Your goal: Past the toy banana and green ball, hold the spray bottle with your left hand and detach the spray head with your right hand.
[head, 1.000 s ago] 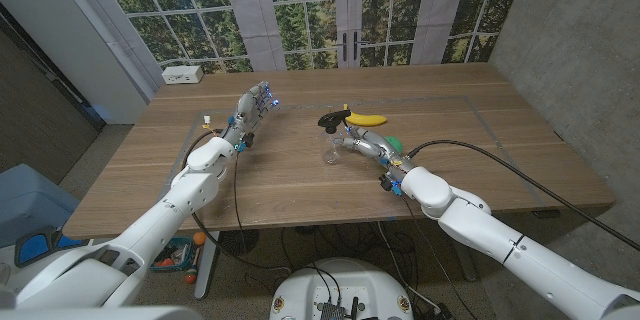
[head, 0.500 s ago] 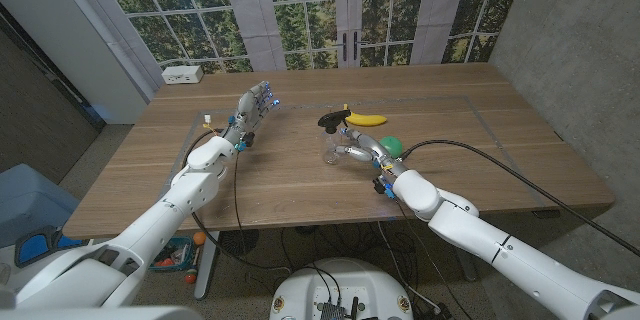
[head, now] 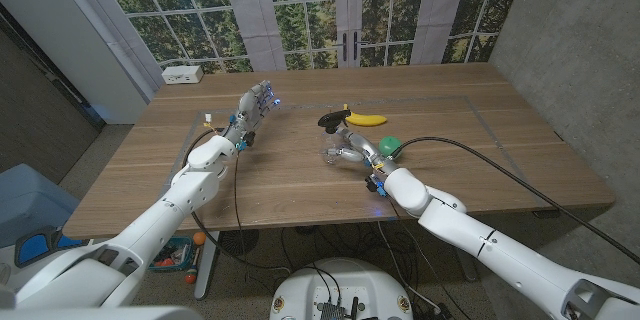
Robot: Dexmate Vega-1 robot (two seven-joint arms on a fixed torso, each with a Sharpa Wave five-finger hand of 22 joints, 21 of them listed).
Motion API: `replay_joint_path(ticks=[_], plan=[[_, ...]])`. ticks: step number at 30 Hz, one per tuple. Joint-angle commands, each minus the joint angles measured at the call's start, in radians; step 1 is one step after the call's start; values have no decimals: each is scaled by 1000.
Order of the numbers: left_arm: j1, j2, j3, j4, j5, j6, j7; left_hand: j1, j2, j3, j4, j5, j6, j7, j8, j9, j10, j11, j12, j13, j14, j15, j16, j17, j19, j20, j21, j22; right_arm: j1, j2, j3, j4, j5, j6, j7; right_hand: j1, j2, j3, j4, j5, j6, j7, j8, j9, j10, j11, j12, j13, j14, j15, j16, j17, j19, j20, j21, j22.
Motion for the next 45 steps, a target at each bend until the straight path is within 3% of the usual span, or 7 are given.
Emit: replay_joint_path(ticks=[1,7,16,22,28,37,45], plan=[[8,5,-2,-14,-7,10,0,-8,21,-7,2,8,3,3,5,4,3,-1,6,3,6,-10,7,1,12,0,-1,6,37,61,-18,95,-18,84,-10,9,5,-3,11,9,13,-27,12,6,15,-12,8,5,22,-3,14,6,4,11,2,5],[8,5,-2,-14,-11,12,-4,-9,21,-7,2,8,6,2,5,4,4,-3,7,3,6,-11,7,1,14,2,-2,6,44,96,-22,136,-35,106,-46,47,39,-3,19,21,83,-55,37,7,87,-38,31,7,77,-36,46,21,40,9,17,9],[6,3,-4,-4,-13,6,-8,-9,20,-9,3,8,10,0,6,4,9,-3,8,3,10,-11,8,1,16,5,-3,6,55,128,-35,170,-75,41,-97,130,155,-70,28,-27,438,-120,150,7,379,-106,111,47,347,-172,262,171,201,-52,90,28],[1,0,-3,4,-12,4,-12,-9,19,-9,3,8,11,-2,6,4,8,-3,7,3,10,-11,7,1,17,6,-4,6,62,138,-46,192,-83,14,-110,195,229,-101,24,-73,527,-102,162,6,480,-96,145,71,517,-218,439,307,282,-96,157,49],[-5,-3,0,10,-12,5,-18,-9,19,-9,3,8,14,-3,7,4,8,-3,7,3,10,-11,7,1,17,7,-5,6,66,145,-49,218,-98,48,-148,232,309,-80,31,-78,801,-77,242,8,758,-59,257,111,748,-231,554,404,344,-118,275,107],[-6,9,4,-8,4,10,-9,-5,19,-8,0,9,25,-12,10,4,15,-4,9,3,20,-11,9,0,24,8,-6,6,63,133,-39,185,-166,27,-231,270,299,-74,23,-78,893,-50,265,16,999,-81,377,216,920,-234,676,555,354,-140,378,142],[2,60,18,-81,69,38,38,91,-14,18,-145,-7,121,-44,21,6,148,-12,35,4,190,5,29,-4,120,32,-5,4,60,101,-36,122,-261,-37,-295,285,296,-75,20,-76,902,-43,263,18,1005,-76,398,253,924,-234,697,598,346,-145,396,149]])
